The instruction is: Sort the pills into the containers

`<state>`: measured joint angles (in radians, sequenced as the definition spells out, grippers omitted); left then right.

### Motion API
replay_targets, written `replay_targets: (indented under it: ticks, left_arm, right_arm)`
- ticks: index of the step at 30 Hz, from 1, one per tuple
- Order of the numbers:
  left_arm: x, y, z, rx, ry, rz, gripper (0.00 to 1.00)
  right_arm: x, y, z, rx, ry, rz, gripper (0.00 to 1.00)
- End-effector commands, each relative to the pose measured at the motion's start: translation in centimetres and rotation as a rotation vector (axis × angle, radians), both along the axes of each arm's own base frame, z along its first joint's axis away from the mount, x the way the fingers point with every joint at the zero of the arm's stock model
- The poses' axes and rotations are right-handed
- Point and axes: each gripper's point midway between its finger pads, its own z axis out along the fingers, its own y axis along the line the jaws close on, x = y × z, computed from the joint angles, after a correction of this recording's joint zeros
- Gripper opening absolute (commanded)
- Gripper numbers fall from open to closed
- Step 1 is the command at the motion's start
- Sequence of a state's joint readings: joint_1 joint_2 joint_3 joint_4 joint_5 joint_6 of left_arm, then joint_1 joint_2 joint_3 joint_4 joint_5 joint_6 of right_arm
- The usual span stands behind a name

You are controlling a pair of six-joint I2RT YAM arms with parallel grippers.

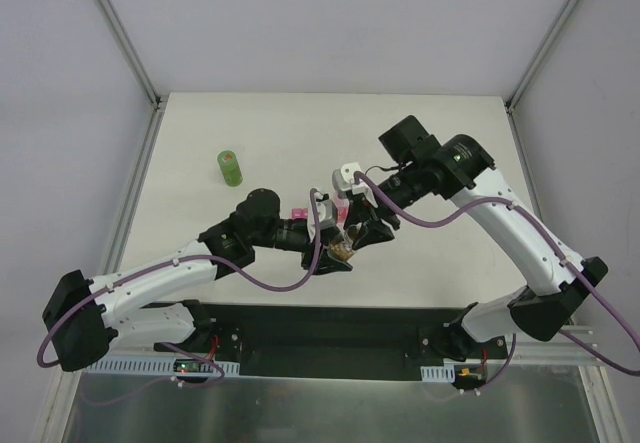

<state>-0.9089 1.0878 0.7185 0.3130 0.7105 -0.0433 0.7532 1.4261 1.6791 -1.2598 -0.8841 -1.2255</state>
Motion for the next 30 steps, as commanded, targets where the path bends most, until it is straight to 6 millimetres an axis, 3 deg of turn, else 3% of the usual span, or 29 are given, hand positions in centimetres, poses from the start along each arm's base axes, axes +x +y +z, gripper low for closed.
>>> replay_targets:
  ticks: [1,5,11,15,19,30]
  left_arm:
    - [2.1,0.1,5.3,-0.104,-0.182,0.094,0.0]
    - [2.8,0.2,6.3,-0.127,-0.22,0.145,0.0]
    - [4.3,0.4,7.0,-0.173,-0.255,0.259,0.0]
    - [4.5,0.1,6.4,-0.183,-0.231,0.271,0.0]
    - [3.9,-0.5,5.4,-0.169,-0.202,0.222,0.0]
    - [2.5,-0.6,4.7,-0.153,-0.132,0.148,0.0]
  right_arm:
    - [-0.8,-0.4,-1.0,-0.115,0.174,-0.118,0.35]
    - [-0.1,0.4,-1.8,-0.148,0.254,-0.233,0.36]
    - [2.6,1.2,-2.3,-0.148,0.335,-0.417,0.37]
    - [3.3,1.2,-2.0,-0.124,0.356,-0.448,0.47]
    - [2.6,1.2,-0.5,-0.066,0.329,-0.395,0.63]
    - [1.1,-0.8,4.1,0.064,0.166,-0.287,0.82]
